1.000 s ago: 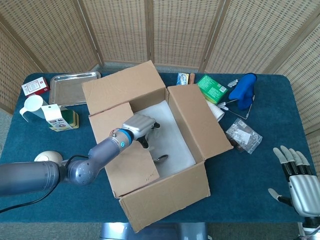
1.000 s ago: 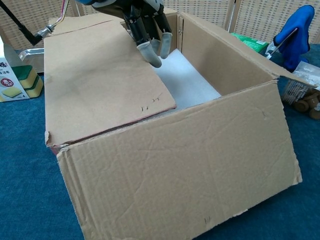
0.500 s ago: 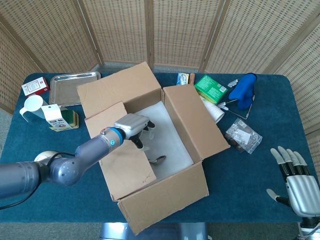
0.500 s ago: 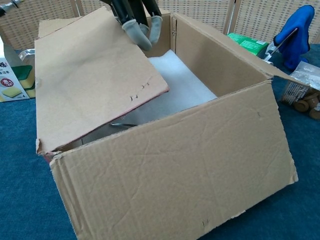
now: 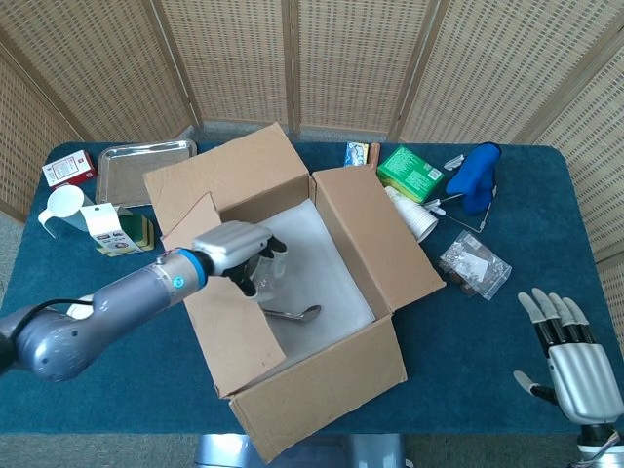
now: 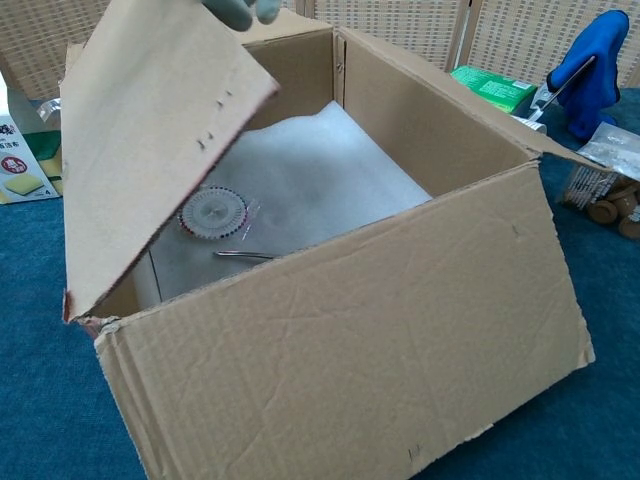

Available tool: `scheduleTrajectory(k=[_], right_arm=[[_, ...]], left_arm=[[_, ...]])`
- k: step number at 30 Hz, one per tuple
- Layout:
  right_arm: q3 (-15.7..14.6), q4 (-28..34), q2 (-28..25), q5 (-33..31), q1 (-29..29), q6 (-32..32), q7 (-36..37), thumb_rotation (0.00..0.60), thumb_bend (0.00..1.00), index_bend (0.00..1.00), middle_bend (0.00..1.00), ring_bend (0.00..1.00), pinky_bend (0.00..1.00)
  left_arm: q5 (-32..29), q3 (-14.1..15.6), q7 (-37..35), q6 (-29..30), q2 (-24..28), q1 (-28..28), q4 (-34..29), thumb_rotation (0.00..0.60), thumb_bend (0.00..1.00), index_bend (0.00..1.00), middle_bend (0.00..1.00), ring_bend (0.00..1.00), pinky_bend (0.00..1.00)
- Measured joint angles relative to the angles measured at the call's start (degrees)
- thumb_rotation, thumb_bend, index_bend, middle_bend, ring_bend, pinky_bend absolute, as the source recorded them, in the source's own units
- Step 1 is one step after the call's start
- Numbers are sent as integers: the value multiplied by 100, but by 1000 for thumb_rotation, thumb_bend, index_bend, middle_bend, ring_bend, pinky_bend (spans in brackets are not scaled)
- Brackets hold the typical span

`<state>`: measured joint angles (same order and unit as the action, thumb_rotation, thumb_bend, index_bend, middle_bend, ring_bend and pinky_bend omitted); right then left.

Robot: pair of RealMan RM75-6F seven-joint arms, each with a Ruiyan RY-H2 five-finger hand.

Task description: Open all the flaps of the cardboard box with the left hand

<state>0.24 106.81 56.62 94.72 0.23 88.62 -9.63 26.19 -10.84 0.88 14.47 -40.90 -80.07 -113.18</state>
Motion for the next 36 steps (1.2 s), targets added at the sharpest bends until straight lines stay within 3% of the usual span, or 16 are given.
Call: scheduleTrajectory(k=[5, 21, 36], right_arm=[[-2, 7, 31, -2, 7, -17, -77, 600, 0, 0, 0, 0, 26], [-64, 76, 115, 136, -10, -9, -324, 600, 0, 0, 0, 0, 26], [-78, 125, 58, 219, -41, 79, -228, 600, 0, 0, 0, 0, 25]], left_arm=[[503, -402, -342, -208, 277, 466, -201, 600, 312, 500, 709, 622, 643], [1970, -2107, -1381, -851, 1182, 2491, -820, 600, 312, 505, 740, 621, 628], [3208, -2869, -1589, -769, 1735, 4204, -1344, 600, 312, 503, 756, 618, 616]])
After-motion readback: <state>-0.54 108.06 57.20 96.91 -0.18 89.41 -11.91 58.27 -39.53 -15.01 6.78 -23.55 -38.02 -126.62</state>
